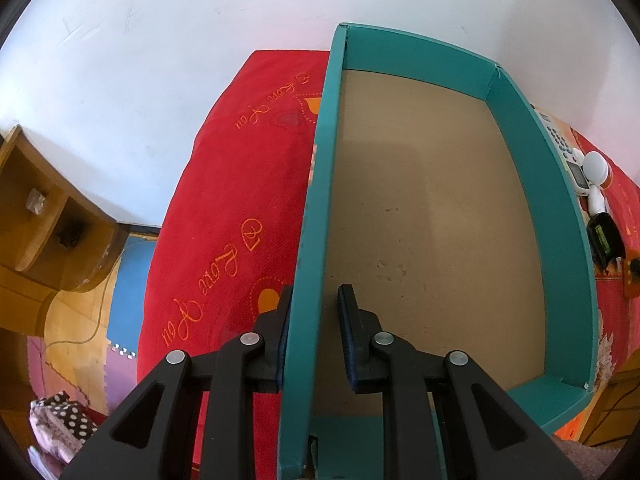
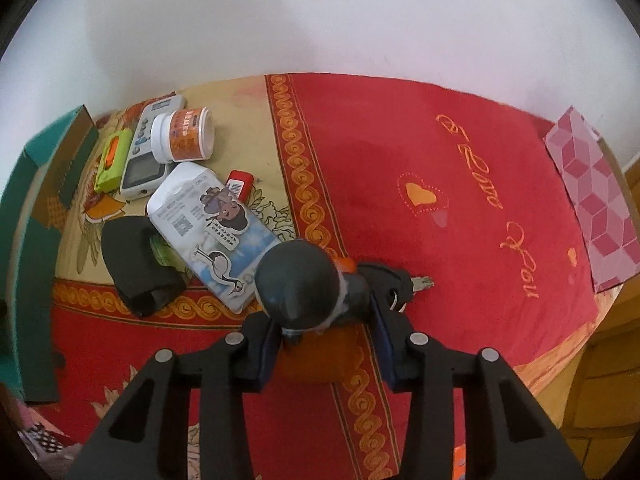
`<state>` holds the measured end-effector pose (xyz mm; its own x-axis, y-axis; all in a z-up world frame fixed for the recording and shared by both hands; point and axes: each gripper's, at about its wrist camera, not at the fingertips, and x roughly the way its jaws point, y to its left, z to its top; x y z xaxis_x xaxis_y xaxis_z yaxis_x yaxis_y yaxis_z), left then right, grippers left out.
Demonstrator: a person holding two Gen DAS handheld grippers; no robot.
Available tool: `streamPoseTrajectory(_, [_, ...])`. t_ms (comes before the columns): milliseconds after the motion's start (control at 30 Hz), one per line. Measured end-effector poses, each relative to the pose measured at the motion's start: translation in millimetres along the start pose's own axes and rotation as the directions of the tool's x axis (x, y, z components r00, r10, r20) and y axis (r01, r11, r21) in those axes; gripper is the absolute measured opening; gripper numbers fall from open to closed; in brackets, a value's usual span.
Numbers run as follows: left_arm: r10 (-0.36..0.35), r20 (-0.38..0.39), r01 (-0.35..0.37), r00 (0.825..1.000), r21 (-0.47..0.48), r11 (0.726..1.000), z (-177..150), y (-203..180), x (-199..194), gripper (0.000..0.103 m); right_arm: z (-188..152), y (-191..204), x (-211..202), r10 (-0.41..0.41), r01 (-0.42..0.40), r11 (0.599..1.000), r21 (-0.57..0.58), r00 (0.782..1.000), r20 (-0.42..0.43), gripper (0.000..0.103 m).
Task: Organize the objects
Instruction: 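Grasp the orange timer with the monkey figure using the right tool, then carry the orange timer into the corner of the teal tray with the right tool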
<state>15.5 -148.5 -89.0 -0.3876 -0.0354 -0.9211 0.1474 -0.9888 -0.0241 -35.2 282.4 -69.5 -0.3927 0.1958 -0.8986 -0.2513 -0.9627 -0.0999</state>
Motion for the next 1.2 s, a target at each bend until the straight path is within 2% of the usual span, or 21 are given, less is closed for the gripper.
streamPoseTrajectory(333, [0.015, -0.002, -0.015, 1.000, 0.002, 1.000, 0, -3, 0, 0.021, -3, 1, -7, 0.063, -0.064, 0.997, -0.043, 0.998, -0.018, 0.038])
streamPoseTrajectory(500, [0.034, -0.002, -0.034, 0.999, -0.005, 0.999, 1, -6, 1, 0.021, 3, 4, -28, 0.125, -0.121, 0.989, -0.084, 0.992, 0.033, 0.038])
streamPoseTrajectory(600, [0.036, -0.016, -0.036, 0.999, 0.001, 0.999, 4, -6, 2, 0.021, 11, 15, -41, 0.168, -0.157, 0.976, -0.150, 0.984, 0.061, 0.038])
streamPoseTrajectory(700, [0.032, -0.028, -0.032, 0.999, -0.019, 0.999, 6, -3, 3, 0.021, 23, 33, -50, 0.227, -0.205, 0.953, -0.225, 0.971, 0.078, 0.038])
streamPoseTrajectory(867, [0.052, -0.018, -0.052, 0.998, -0.013, 0.999, 5, -6, 4, 0.021, 39, 76, -62, 0.328, -0.274, 0.891, -0.362, 0.940, 0.097, 0.038])
streamPoseTrajectory(1033, [0.044, -0.041, -0.045, 0.998, -0.025, 0.999, 5, -2, 5, 0.020, 52, 124, -72, 0.417, -0.348, 0.830, -0.436, 0.906, 0.071, 0.038])
streamPoseTrajectory(1200, [0.020, -0.061, -0.020, 0.998, 0.008, 1.000, 6, 0, 5, 0.020, 62, 178, -83, 0.484, -0.394, 0.759, -0.518, 0.874, 0.046, 0.039])
